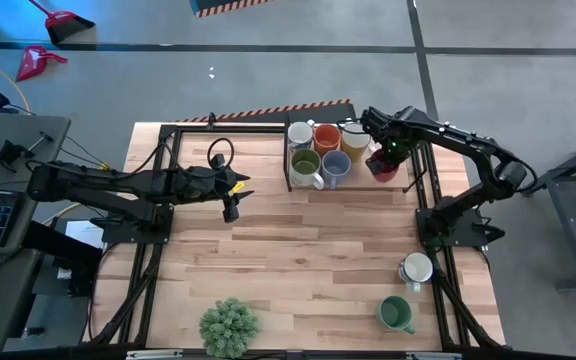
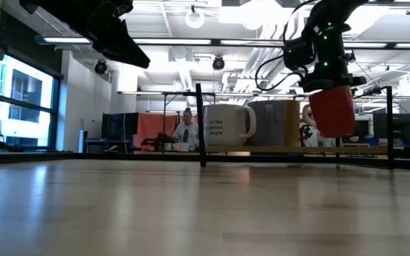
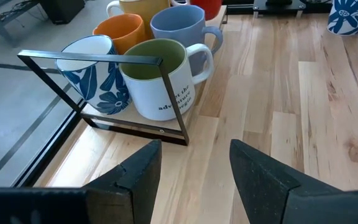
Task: Place coffee mugs
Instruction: Put the red mug on the shelf
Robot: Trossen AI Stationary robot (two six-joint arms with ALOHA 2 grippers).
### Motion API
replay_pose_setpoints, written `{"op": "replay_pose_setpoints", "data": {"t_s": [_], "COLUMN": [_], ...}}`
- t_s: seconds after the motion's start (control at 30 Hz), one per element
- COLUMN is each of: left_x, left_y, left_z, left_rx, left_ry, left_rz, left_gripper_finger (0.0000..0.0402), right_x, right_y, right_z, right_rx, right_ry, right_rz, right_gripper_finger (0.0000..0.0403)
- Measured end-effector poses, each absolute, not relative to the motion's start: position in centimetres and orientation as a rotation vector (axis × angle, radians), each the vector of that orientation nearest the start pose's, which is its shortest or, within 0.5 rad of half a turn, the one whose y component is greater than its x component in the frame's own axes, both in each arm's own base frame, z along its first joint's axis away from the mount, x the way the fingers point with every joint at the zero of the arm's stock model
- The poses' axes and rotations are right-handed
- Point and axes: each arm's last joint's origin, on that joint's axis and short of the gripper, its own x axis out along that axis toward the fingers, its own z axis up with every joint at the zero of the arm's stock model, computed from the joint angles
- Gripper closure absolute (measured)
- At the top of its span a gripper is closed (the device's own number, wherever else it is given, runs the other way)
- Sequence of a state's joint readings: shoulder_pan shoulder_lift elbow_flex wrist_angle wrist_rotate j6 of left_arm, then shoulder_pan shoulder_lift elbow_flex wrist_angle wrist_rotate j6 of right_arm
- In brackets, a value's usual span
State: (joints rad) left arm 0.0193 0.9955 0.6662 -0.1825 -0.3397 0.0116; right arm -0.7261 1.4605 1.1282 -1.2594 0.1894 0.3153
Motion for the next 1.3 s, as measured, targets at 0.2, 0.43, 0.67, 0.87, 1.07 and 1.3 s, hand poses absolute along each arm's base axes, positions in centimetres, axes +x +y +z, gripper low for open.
{"op": "replay_pose_setpoints", "data": {"t_s": [0.2,0.43,0.67,0.87,1.07,1.3], "left_x": [21.0,21.0,21.0,21.0,21.0,21.1], "left_y": [1.4,1.4,1.4,1.4,1.3,1.3], "left_z": [25.6,25.6,25.6,25.6,25.6,25.6], "left_rx": [0.093,0.093,0.093,0.093,0.086,0.086], "left_ry": [0.51,0.509,0.509,0.509,0.509,0.51], "left_rz": [0.348,0.348,0.348,0.348,0.322,0.321], "left_gripper_finger": [0.0222,0.0222,0.0222,0.0222,0.0222,0.0222], "right_x": [17.8,18.2,18.9,18.9,18.6,19.1], "right_y": [-16.1,-15.5,-14.7,-14.3,-13.9,-13.3], "right_z": [24.7,24.6,24.6,24.6,24.7,24.7], "right_rx": [0.694,0.724,0.721,0.783,0.868,0.948], "right_ry": [1.459,1.447,1.448,1.439,1.456,1.393], "right_rz": [-0.982,-0.985,-0.955,-1.011,-1.07,-1.168], "right_gripper_finger": [0.0393,0.0393,0.0393,0.0393,0.0393,0.0393]}}
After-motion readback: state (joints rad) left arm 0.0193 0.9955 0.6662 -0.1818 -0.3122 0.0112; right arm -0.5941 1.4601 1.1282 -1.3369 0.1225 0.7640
